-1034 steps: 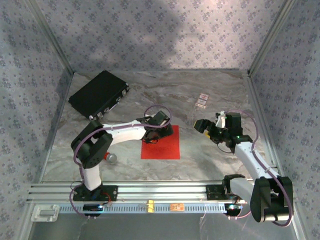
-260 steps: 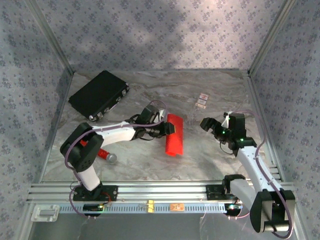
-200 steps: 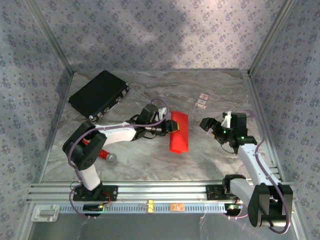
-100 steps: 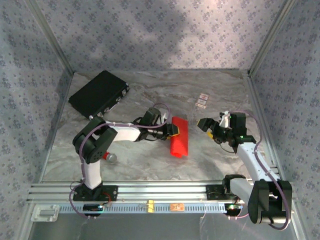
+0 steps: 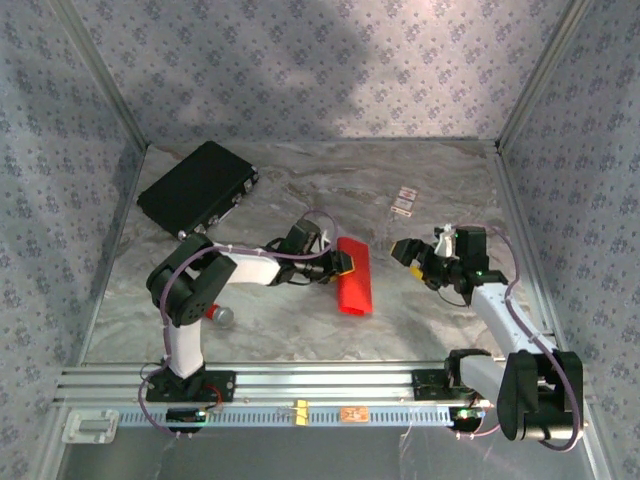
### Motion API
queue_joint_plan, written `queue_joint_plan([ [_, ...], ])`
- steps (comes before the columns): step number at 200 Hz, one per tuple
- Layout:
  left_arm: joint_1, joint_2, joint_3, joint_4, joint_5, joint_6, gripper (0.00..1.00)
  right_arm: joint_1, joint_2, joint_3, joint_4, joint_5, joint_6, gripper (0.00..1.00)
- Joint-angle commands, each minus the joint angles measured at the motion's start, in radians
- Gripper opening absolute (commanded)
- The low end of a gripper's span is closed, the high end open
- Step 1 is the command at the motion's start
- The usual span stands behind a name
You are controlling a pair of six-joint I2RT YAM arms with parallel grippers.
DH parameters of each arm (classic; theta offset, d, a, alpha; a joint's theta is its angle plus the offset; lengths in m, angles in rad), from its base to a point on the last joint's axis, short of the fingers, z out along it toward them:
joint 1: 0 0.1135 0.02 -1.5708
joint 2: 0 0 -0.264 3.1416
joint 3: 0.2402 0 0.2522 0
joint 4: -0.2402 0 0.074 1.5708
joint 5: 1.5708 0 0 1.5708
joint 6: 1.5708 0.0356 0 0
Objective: Fold a paper plane with a square sheet of paper (pick it up from the middle)
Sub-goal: First fold the square sheet of paper in half at the center of the table.
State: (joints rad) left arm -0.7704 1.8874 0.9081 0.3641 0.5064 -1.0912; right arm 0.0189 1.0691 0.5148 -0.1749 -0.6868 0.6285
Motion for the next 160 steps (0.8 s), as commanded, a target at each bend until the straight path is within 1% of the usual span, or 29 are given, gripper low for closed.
queue_joint_plan([
  [1, -0.002, 0.007, -0.013, 0.033, -0.032, -0.031, 0.39, 0.015, 0.019, -0.007, 0.008, -0.008, -0.009, 0.98],
  [28, -0.004, 0.012, -0.017, 0.035, -0.038, -0.038, 0.40, 0.028, 0.043, 0.000, 0.010, -0.012, -0.008, 0.97],
  [46, -0.008, 0.007, -0.012, -0.008, -0.058, -0.021, 0.42, 0.035, 0.046, 0.010, -0.011, 0.017, -0.010, 0.97],
  [61, -0.016, -0.007, 0.002, -0.075, -0.097, 0.008, 0.43, 0.039, 0.051, 0.010, -0.005, 0.020, -0.009, 0.97],
  [76, -0.032, -0.031, 0.022, -0.158, -0.155, 0.057, 0.48, 0.045, 0.055, 0.010, -0.002, 0.022, -0.009, 0.97],
  [99, -0.053, -0.027, 0.096, -0.307, -0.190, 0.131, 0.52, 0.050, 0.054, 0.008, -0.004, 0.032, -0.009, 0.97],
  [112, -0.064, -0.032, 0.117, -0.359, -0.227, 0.153, 0.57, 0.051, 0.054, 0.007, -0.004, 0.032, -0.008, 0.97],
  [160, -0.075, -0.064, 0.152, -0.492, -0.322, 0.204, 0.60, 0.057, 0.043, -0.004, -0.004, 0.038, -0.008, 0.97],
])
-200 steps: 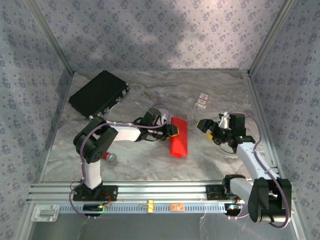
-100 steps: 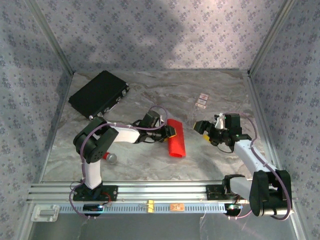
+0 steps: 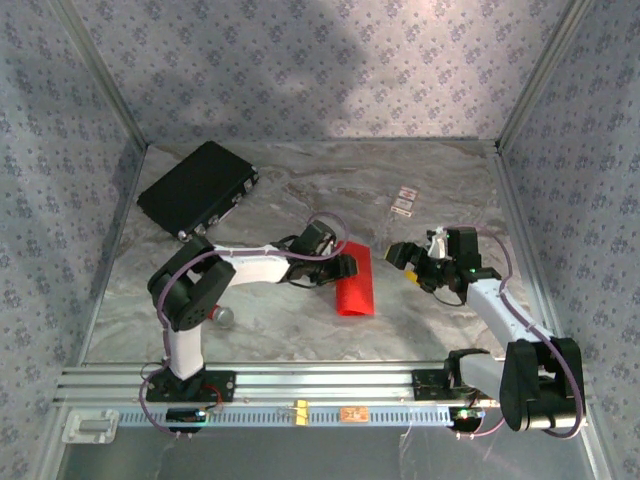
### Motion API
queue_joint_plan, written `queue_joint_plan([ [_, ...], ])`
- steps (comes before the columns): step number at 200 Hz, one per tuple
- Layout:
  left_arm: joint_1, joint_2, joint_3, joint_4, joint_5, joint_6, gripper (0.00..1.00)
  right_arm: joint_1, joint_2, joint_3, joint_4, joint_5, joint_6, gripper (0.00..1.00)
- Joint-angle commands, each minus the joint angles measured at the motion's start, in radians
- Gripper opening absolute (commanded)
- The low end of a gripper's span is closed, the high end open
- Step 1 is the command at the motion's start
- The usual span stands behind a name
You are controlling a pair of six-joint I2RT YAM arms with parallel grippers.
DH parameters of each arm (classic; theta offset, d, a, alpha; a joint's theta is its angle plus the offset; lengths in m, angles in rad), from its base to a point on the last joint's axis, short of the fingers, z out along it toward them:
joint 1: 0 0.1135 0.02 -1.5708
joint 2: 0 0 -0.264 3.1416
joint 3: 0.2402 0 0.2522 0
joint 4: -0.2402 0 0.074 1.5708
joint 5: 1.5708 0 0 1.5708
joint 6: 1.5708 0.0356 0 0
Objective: Fold a paper plane with a square sheet of paper (pick it up from the middle)
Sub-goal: First fold the square sheet of paper in half at the center of the table.
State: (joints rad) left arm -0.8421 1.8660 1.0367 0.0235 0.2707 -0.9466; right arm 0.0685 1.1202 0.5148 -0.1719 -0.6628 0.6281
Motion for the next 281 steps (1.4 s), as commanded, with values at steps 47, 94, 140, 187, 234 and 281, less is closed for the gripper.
queue_joint_plan([
  [47, 0.003, -0.065, 0.011, -0.166, -0.122, 0.053, 0.58, 0.026, 0.005, -0.019, 0.027, 0.015, 0.024, 0.94],
  [94, 0.008, -0.056, 0.005, -0.167, -0.104, 0.065, 0.53, 0.040, 0.015, -0.024, 0.034, 0.026, 0.023, 0.94],
  [140, 0.010, -0.052, -0.009, -0.163, -0.119, 0.041, 0.51, 0.047, 0.023, -0.025, 0.038, 0.035, 0.027, 0.94],
  [187, 0.012, -0.056, -0.011, -0.206, -0.162, 0.036, 0.52, 0.050, 0.024, -0.027, 0.038, 0.038, 0.024, 0.94],
  [234, 0.012, -0.053, -0.018, -0.218, -0.177, 0.040, 0.47, 0.053, 0.031, -0.027, 0.042, 0.041, 0.025, 0.94],
  [281, 0.012, -0.006, 0.022, -0.257, -0.150, 0.092, 0.48, 0.056, 0.033, -0.024, 0.041, 0.043, 0.027, 0.94],
])
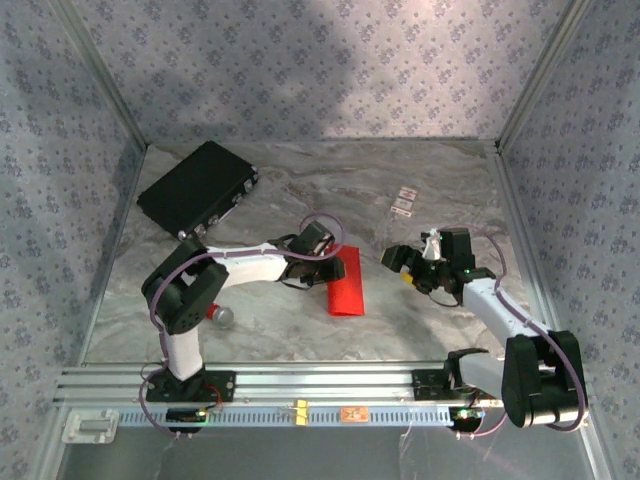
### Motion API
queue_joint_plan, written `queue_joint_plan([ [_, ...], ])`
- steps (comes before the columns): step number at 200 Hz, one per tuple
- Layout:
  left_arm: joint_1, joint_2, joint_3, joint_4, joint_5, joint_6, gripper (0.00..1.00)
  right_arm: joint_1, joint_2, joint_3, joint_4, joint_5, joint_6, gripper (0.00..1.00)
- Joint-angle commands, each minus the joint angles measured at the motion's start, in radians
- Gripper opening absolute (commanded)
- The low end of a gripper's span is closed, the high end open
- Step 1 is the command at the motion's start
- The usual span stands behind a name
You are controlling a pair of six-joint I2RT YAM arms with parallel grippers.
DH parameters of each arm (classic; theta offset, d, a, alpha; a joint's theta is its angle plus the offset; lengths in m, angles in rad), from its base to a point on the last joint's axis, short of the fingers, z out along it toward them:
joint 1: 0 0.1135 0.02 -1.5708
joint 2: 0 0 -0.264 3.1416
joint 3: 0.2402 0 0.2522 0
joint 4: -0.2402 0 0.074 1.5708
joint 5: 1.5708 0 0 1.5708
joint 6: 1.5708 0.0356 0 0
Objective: Fold a paper plane with a square sheet of paper (pick it up from the middle)
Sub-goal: First fold the square sheet of paper in half at the center of the table, then hold the square sheet of paper at the center of the table.
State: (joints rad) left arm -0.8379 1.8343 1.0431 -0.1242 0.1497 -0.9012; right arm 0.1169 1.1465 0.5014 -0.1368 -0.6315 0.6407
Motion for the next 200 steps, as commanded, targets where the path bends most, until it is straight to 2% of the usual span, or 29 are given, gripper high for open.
queue_joint_plan([
  [1, 0.008, 0.027, 0.016, -0.112, -0.030, 0.049, 0.48, 0.007, 0.006, -0.011, 0.006, 0.012, 0.014, 0.94],
  [37, 0.007, 0.068, 0.064, -0.175, -0.035, 0.085, 0.49, 0.008, 0.007, -0.013, 0.005, 0.016, 0.014, 0.94],
  [117, 0.008, 0.117, 0.088, -0.215, -0.063, 0.034, 0.51, 0.012, 0.005, -0.008, -0.004, 0.021, 0.014, 0.94],
  [200, 0.005, 0.161, 0.137, -0.285, -0.082, 0.080, 0.52, 0.021, 0.004, -0.003, -0.007, 0.025, 0.014, 0.95],
])
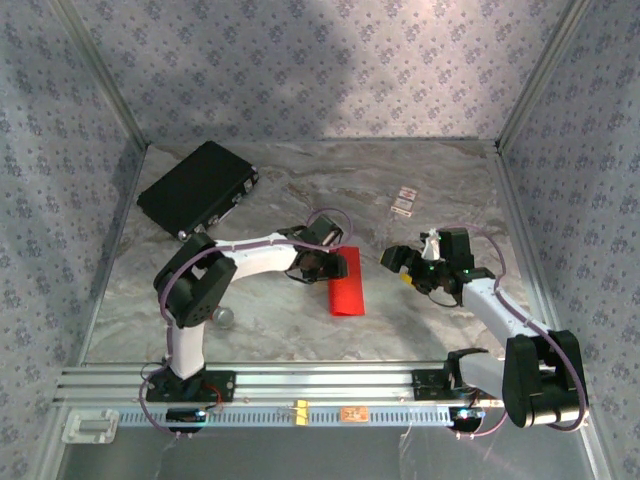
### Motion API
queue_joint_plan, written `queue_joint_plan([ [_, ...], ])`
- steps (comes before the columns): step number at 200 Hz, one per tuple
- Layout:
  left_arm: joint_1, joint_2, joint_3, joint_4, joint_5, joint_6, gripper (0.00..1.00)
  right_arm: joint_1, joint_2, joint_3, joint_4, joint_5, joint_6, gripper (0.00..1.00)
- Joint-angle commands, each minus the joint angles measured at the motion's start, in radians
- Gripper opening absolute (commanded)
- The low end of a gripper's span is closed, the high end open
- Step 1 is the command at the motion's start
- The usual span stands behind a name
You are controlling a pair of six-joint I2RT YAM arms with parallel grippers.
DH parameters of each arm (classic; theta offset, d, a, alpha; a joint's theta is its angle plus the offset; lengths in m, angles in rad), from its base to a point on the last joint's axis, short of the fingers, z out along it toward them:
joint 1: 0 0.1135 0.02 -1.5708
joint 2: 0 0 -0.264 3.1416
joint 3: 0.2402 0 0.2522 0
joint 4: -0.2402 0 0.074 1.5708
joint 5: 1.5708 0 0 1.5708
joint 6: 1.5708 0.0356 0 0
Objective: Fold a paper plane with a square sheet of paper (pick it up from the middle)
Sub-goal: Hold the square sheet of paper at the center of the table.
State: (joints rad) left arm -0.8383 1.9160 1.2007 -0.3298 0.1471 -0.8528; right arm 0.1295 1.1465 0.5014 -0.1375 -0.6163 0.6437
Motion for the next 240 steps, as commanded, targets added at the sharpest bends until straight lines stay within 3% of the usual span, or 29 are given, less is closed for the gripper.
queue_joint_plan([
  [1, 0.005, 0.080, -0.021, -0.080, -0.079, 0.032, 0.52, 0.008, 0.004, -0.003, -0.006, 0.010, 0.011, 0.95],
  [203, -0.008, 0.115, 0.008, -0.115, -0.116, 0.057, 0.53, 0.044, 0.042, -0.006, 0.020, 0.001, -0.005, 0.91],
  [217, -0.008, 0.115, 0.009, -0.115, -0.116, 0.058, 0.53, 0.050, 0.050, -0.006, 0.032, -0.005, -0.002, 0.86],
  [240, -0.008, 0.115, 0.010, -0.114, -0.116, 0.058, 0.53, 0.068, 0.083, -0.005, 0.075, -0.029, 0.007, 0.61],
])
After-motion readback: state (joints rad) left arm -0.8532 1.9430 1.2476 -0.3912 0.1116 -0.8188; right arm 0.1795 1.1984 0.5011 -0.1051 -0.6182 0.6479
